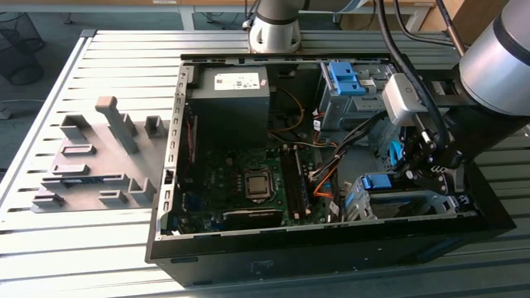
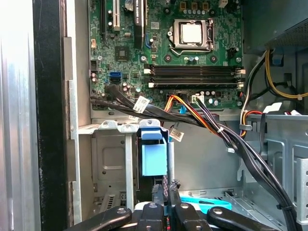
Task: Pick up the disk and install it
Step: 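Insert the second disk wire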
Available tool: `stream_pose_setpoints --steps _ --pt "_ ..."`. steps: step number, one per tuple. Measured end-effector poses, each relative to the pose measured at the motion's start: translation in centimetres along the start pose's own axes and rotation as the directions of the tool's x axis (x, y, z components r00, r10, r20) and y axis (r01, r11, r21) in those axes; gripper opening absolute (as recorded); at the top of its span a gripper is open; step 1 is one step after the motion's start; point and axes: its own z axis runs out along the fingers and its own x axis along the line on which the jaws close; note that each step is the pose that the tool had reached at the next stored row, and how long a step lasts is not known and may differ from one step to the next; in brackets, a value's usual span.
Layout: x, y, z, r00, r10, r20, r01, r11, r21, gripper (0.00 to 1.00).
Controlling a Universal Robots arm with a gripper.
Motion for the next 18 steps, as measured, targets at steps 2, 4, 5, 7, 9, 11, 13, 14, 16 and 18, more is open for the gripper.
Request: stream_pose_setpoints --steps 2,4,5,7,9,11,13,14,16,18 --pt "0.0 0.0 0.02 1.0 0.0 0.0003 0.0 1.0 0.0 0.16" --pt "0.0 0.0 0.02 1.0 0.0 0.0004 0.0 1.0 0.0 0.16" --pt "0.0 0.0 0.02 1.0 0.0 0.0004 0.0 1.0 0.0 0.16" --pt "0.0 0.0 0.03 1.0 0.0 0.0007 0.0 1.0 0.0 0.17" --pt "0.0 -0.01 0.03 1.0 0.0 0.0006 0.0 1.0 0.0 0.24" --pt "0.0 -0.01 0.0 1.0 0.0 0.0004 0.0 1.0 0.0 0.24" --pt "-0.03 -0.01 -0.19 1.0 0.0 0.0004 0.0 1.0 -0.0007 0.24" --pt "-0.04 -0.01 -0.3 1.0 0.0 0.0005 0.0 1.0 -0.0013 0.24" --pt "-0.07 -0.01 -0.6 1.0 0.0 0.0003 0.0 1.0 -0.0028 0.24" --pt "-0.11 -0.01 -0.99 1.0 0.001 0.0003 -0.001 1.0 -0.0047 0.24"
